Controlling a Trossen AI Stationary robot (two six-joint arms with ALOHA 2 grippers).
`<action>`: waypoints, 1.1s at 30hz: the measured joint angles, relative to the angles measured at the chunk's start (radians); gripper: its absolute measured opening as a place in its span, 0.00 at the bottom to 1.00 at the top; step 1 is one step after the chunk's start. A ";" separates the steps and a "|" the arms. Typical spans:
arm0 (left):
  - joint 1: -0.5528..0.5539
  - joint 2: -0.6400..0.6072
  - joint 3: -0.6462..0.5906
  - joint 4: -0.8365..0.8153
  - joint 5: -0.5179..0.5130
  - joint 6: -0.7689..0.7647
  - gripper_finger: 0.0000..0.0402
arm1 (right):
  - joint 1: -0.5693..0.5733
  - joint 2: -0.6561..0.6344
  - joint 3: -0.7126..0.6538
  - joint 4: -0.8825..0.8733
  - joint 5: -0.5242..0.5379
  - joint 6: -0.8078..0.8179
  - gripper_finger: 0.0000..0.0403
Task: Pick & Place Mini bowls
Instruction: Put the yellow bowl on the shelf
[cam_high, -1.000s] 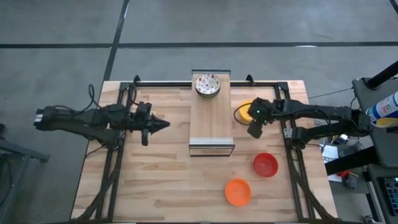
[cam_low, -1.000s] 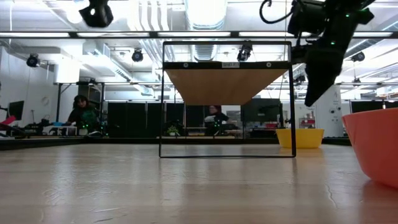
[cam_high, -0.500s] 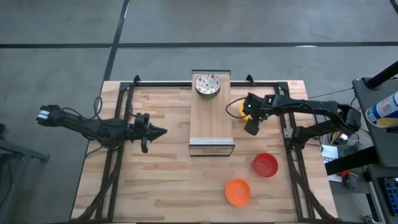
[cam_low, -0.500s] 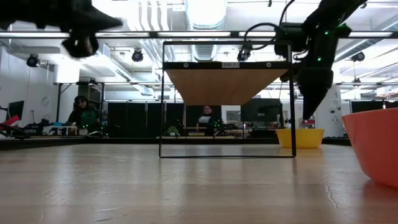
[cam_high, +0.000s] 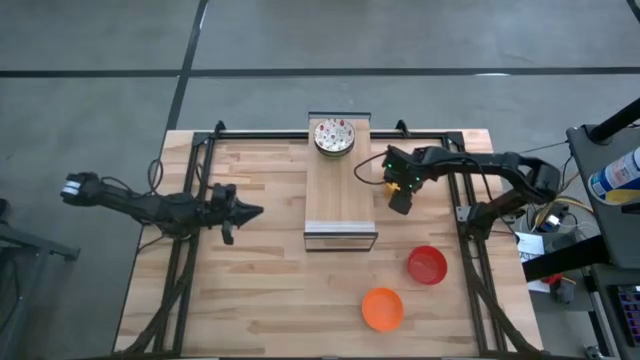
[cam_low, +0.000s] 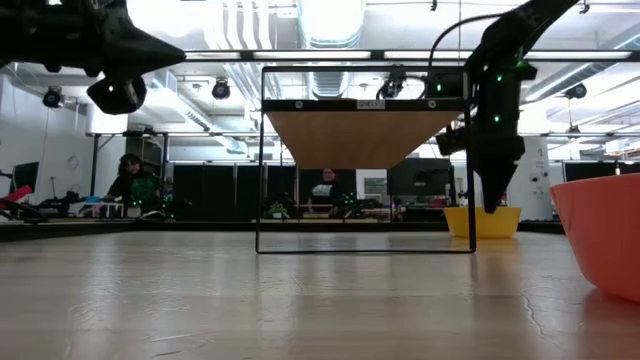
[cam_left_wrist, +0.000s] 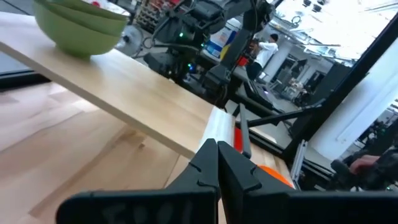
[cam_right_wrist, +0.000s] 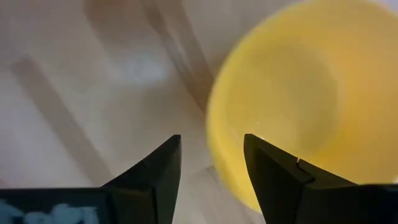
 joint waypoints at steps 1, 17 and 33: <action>0.000 -0.011 -0.005 -0.001 0.000 0.000 0.01 | -0.007 0.012 0.000 -0.001 0.000 0.001 0.41; 0.000 -0.061 -0.010 0.000 0.000 -0.006 0.01 | -0.041 0.065 0.008 -0.018 -0.003 0.024 0.04; 0.000 -0.061 -0.011 0.002 0.000 0.010 0.01 | 0.095 -0.146 0.347 -0.314 -0.008 -0.038 0.02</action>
